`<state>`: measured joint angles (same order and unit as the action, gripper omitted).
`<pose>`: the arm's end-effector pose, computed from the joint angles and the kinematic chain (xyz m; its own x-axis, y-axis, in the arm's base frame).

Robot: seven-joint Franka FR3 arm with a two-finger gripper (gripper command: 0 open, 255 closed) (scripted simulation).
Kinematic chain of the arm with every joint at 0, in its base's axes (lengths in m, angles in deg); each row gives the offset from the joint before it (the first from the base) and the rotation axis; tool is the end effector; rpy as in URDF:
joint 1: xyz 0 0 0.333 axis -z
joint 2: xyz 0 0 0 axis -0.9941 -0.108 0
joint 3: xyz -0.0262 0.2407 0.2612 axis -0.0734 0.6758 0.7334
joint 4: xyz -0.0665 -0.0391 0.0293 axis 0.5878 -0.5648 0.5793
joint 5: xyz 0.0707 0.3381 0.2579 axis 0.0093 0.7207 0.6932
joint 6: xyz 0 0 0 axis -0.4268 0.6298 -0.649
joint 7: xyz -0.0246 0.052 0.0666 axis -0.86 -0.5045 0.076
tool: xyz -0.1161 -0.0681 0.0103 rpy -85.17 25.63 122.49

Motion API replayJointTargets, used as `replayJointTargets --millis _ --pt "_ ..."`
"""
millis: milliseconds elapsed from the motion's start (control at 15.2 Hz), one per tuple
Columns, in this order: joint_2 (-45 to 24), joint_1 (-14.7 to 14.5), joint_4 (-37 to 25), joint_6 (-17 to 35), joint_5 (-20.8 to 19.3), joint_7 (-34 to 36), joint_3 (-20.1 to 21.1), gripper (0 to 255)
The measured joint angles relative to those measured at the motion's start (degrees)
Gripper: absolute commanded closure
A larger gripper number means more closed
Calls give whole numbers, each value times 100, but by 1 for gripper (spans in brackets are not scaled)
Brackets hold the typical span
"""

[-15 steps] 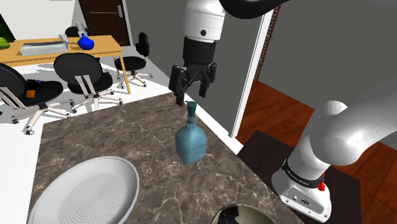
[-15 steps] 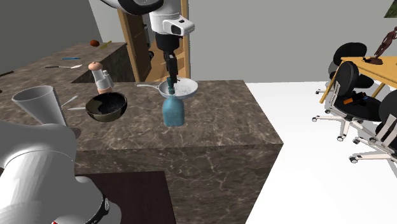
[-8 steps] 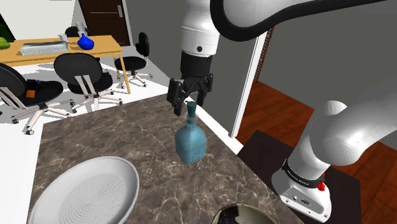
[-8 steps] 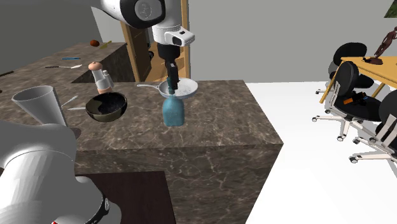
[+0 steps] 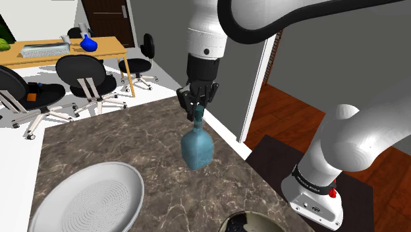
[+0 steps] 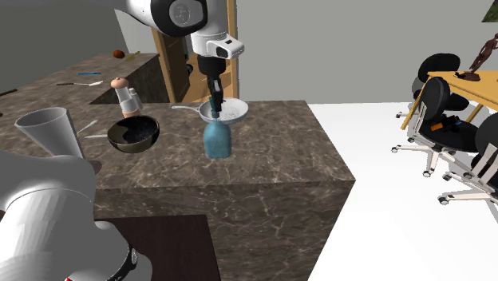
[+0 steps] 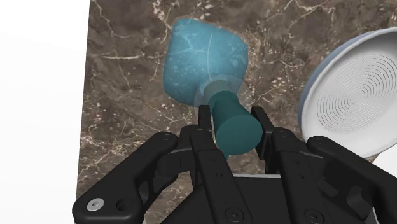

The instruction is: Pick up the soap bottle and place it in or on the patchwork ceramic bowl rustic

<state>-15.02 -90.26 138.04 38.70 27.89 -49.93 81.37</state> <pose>0.3689 0.2583 0.5170 0.9982 -0.0565 0.0186 -0.0538 -0.9908 -0.1245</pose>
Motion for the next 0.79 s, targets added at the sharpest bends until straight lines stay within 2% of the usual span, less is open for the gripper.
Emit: replayJointTargets --millis 528,792 --pt "4 0 -2 1 0 0 -1 255" --pt "11 13 -212 -225 -31 28 -34 255"
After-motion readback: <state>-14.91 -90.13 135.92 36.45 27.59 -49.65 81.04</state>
